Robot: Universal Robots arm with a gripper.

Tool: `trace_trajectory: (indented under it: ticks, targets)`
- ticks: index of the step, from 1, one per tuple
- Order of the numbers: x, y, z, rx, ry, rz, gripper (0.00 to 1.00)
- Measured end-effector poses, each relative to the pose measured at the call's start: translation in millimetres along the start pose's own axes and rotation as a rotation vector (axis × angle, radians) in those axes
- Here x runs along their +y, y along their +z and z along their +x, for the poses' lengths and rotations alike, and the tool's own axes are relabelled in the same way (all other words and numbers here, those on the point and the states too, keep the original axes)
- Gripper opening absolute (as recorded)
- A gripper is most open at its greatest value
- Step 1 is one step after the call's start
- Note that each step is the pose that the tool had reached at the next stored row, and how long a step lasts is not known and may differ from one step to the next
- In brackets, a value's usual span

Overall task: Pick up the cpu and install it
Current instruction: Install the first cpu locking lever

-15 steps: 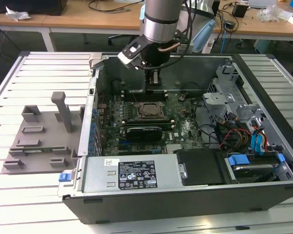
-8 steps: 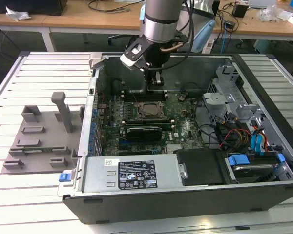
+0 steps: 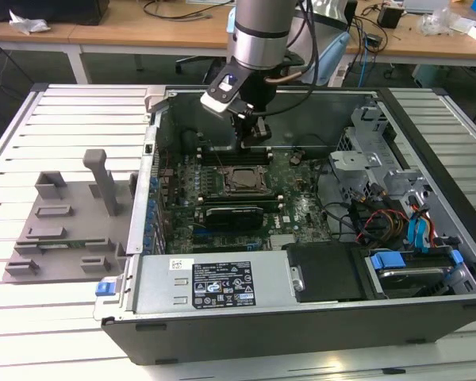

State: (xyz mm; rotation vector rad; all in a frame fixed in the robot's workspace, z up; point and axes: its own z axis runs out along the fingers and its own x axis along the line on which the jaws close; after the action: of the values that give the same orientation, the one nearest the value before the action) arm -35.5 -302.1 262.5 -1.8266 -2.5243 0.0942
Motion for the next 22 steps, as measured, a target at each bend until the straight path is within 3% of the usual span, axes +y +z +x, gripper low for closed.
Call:
trace_trajectory:
  ticks: [2,5,11,12,22]
  targets:
    - [0.0,0.0,0.0,-0.0022,-0.036,-0.0006,0.11]
    - [0.0,0.0,0.0,-0.0115,-0.182,-0.0029,0.11]
    - [0.0,0.0,0.0,-0.0170,-0.269,-0.0043,0.11]
    - [0.0,0.0,0.0,-0.0196,-0.310,-0.0049,0.11]
    - [0.0,0.0,0.0,-0.0297,-0.468,-0.0074,0.11]
